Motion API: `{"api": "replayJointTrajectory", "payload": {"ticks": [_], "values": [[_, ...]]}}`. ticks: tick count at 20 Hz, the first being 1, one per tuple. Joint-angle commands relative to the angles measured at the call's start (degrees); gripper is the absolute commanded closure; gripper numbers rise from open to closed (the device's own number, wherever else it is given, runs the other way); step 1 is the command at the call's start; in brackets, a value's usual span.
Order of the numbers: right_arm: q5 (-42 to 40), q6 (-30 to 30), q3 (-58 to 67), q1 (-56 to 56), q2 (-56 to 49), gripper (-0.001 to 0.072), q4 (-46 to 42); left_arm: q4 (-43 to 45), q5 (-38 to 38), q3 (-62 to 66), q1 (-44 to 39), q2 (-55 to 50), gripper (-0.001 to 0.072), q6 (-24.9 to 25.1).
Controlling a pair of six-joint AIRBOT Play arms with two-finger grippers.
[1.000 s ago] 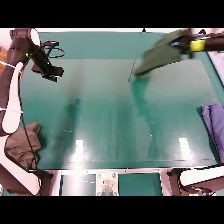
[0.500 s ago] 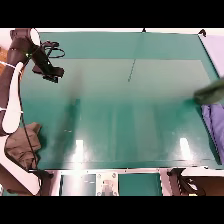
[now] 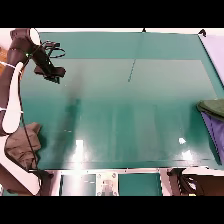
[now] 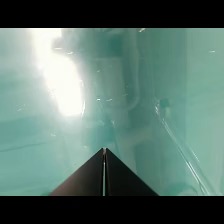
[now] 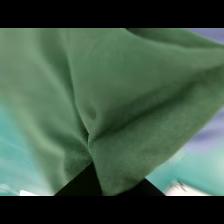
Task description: Fold the shirts.
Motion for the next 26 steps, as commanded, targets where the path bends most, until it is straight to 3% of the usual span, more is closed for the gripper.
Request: {"api": "replayJointTrajectory", "payload": {"ticks": [1, 2, 4, 5, 7, 8, 9, 10, 13, 16, 20, 26], "values": [[2.21, 2.08, -8.02, -0.24, 0.02, 0.0695, -9.38, -0.61, -0.28, 0.00, 0.02, 0.04, 0.0687, -0.02], [0.90, 2.54, -10.86, -0.24, 0.02, 0.0657, -9.38, -0.61, -0.26, 0.00, 0.00, 0.02, 0.0687, -0.02], [-1.86, 3.80, -16.28, -0.24, -0.02, 0.0206, -9.38, -0.61, -0.28, 0.00, 0.02, 0.04, 0.0687, -0.02], [-2.75, 4.70, -17.92, -0.24, -0.09, 0.0167, -9.38, -0.61, -0.28, 0.00, 0.00, 0.04, 0.0687, -0.02], [-4.13, 5.49, -17.92, 0.26, -0.37, 0.0167, -8.66, -0.61, -0.28, 0.00, 0.02, 0.04, 0.0687, -0.04], [-4.31, 5.49, -17.16, 1.03, -0.37, 0.0207, -7.65, -0.61, -0.15, 0.02, 0.02, 0.04, 0.0687, -0.04], [-4.76, 4.94, -15.89, 2.25, -0.35, 0.0470, -5.33, -0.61, -0.15, 0.02, 0.00, 0.04, 0.0688, -0.04], [-4.98, 3.85, -14.40, 3.85, -0.35, 0.0685, -2.45, -0.61, -0.22, 0.04, 0.00, 0.04, 0.0688, -0.04], [-6.21, 3.23, -9.70, 11.26, -0.15, 0.0697, 4.81, -3.13, -0.83, 0.00, 0.00, 0.68, 0.0689, -1.70], [-12.33, -1.25, -11.19, 21.31, 2.80, 0.0699, 9.79, -6.67, -0.09, -2.21, -1.22, 3.93, 0.0689, -2.62], [-23.43, -3.63, -26.95, 36.72, 12.87, 0.0700, 9.81, -6.58, 4.81, -17.62, -5.11, 15.56, 0.0689, -2.91], [-36.13, -3.58, -56.63, 50.12, 29.20, 0.0699, 13.79, -6.69, 15.52, -53.64, -11.19, 42.10, 0.0689, -9.44]]}}
